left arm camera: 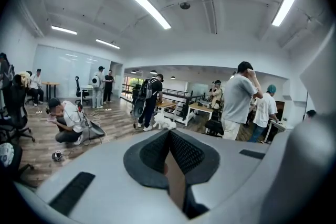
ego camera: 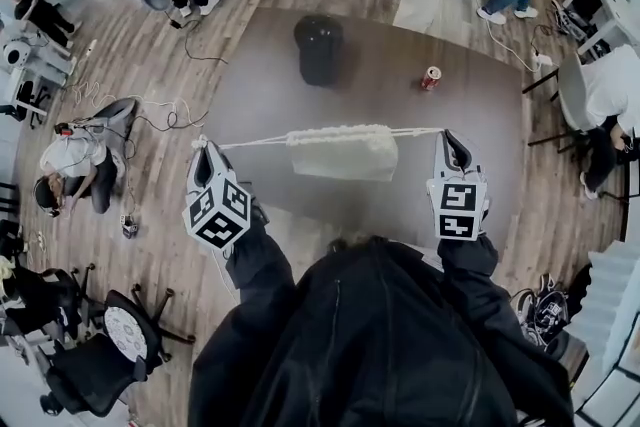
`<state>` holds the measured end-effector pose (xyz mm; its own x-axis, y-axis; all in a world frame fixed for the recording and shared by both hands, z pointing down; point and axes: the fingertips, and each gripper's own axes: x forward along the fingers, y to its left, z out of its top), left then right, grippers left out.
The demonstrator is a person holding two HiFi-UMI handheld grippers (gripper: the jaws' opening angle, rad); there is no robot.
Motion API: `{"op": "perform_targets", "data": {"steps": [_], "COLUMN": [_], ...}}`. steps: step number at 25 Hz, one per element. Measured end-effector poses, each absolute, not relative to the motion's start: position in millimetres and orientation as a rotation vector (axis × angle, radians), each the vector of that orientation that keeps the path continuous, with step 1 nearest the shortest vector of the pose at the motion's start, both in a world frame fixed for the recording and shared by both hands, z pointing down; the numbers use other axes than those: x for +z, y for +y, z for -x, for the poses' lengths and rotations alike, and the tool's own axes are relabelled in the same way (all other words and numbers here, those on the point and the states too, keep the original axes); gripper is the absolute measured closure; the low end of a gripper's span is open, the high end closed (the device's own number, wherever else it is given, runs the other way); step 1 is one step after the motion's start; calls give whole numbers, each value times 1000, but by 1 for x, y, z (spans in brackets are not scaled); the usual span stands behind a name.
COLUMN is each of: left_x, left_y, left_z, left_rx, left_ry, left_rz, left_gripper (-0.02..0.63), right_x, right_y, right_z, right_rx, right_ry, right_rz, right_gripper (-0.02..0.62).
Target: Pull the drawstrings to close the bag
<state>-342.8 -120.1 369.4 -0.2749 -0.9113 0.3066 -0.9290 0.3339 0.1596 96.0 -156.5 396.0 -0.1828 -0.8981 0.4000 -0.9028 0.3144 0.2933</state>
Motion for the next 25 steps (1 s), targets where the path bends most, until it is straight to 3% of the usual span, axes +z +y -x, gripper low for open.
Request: {"op": "perform_targets", "data": {"steps": [25], "left_x": [384], "left_y": [-114], "left_z": [400], "left_rx": [67], "left_ry": [-2297], "left_rz": [-1496], "left_gripper": [574], "right_x": [410], "right_y": [-158], "right_z": [-146], "right_rx": [69], "right_ry": [-1931], "right_rz": [-1674], "right_gripper": [561]}}
